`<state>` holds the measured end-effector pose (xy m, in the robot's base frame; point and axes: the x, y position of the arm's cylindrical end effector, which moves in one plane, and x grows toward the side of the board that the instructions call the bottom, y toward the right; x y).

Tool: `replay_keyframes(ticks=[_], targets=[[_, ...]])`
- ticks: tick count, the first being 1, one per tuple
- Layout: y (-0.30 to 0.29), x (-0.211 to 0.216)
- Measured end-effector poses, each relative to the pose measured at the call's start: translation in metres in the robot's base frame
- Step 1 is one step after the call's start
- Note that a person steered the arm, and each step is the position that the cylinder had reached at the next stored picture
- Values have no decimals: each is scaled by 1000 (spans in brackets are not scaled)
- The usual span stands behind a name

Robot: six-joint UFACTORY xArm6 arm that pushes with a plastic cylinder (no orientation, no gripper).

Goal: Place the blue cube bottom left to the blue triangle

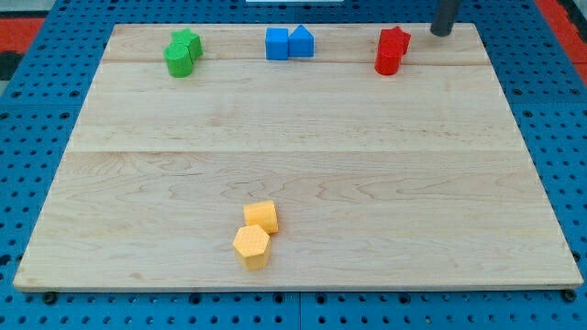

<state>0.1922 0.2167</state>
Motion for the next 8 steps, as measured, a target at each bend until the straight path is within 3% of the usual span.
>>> replay_keyframes(ticks=[1,3,5,8], targets=[[-22,-1],[-148,0],[-219,40],[-275,13]])
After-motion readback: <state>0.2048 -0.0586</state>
